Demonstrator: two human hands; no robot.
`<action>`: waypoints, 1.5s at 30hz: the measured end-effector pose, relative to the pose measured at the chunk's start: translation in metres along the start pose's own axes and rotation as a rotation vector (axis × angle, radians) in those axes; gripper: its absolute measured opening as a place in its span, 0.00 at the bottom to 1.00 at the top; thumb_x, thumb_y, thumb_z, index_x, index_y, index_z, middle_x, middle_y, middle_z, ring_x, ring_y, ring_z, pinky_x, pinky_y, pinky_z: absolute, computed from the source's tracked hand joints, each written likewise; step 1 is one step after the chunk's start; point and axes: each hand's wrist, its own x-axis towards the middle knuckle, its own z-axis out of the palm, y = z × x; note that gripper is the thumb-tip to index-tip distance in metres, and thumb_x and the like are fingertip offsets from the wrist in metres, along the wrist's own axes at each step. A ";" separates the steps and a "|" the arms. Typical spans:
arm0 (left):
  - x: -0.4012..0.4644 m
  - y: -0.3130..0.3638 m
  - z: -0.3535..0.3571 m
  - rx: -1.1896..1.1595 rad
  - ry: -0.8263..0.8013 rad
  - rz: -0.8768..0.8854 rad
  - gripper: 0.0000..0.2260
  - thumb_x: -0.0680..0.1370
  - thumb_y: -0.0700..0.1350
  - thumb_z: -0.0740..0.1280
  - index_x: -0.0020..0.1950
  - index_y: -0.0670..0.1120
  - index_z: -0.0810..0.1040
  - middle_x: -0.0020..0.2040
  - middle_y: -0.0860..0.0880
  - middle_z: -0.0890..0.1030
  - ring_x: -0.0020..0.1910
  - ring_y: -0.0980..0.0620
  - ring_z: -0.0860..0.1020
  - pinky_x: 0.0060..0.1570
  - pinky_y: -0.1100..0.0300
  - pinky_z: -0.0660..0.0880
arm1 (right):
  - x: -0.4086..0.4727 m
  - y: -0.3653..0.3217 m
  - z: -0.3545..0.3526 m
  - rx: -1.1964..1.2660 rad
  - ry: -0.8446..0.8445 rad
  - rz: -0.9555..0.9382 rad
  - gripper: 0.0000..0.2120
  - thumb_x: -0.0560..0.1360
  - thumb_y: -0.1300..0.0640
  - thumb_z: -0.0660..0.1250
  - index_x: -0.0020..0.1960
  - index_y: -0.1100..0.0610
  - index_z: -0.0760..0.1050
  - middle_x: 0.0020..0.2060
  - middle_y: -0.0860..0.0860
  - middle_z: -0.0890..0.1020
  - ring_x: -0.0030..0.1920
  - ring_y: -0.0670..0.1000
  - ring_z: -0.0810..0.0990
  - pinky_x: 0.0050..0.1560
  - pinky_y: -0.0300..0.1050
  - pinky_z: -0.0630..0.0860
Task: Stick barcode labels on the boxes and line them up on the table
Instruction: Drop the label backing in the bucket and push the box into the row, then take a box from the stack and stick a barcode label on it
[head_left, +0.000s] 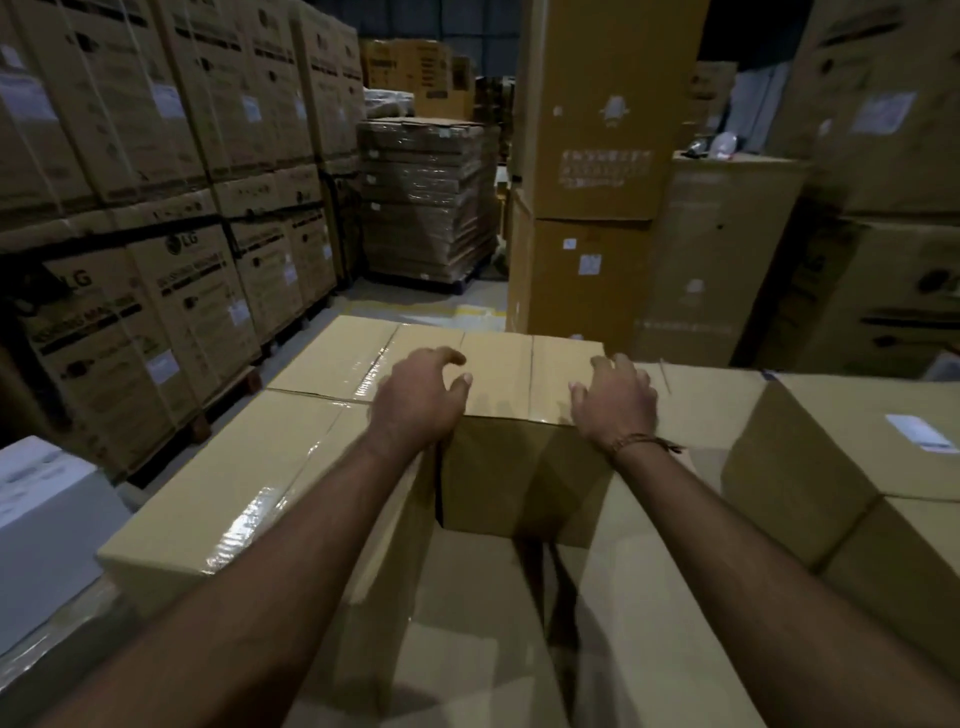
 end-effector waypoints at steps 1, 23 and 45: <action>-0.008 0.009 -0.001 -0.043 0.060 0.037 0.15 0.82 0.53 0.68 0.68 0.54 0.80 0.65 0.51 0.81 0.64 0.48 0.79 0.63 0.48 0.77 | -0.011 0.001 -0.010 0.039 0.003 -0.009 0.20 0.82 0.44 0.65 0.70 0.54 0.77 0.67 0.57 0.76 0.67 0.61 0.74 0.66 0.58 0.75; -0.210 0.242 0.089 -0.540 -0.098 0.152 0.17 0.83 0.49 0.69 0.72 0.57 0.77 0.60 0.60 0.82 0.54 0.61 0.80 0.50 0.55 0.82 | -0.222 0.220 -0.230 0.287 0.209 0.225 0.13 0.80 0.46 0.68 0.58 0.51 0.85 0.54 0.49 0.86 0.55 0.50 0.82 0.55 0.50 0.81; -0.309 0.422 0.224 -0.630 -0.491 -0.320 0.31 0.79 0.62 0.69 0.79 0.52 0.67 0.68 0.53 0.79 0.65 0.49 0.79 0.68 0.48 0.76 | -0.252 0.494 -0.225 -0.179 -0.037 0.190 0.16 0.82 0.38 0.60 0.60 0.47 0.77 0.69 0.59 0.73 0.81 0.65 0.53 0.77 0.61 0.58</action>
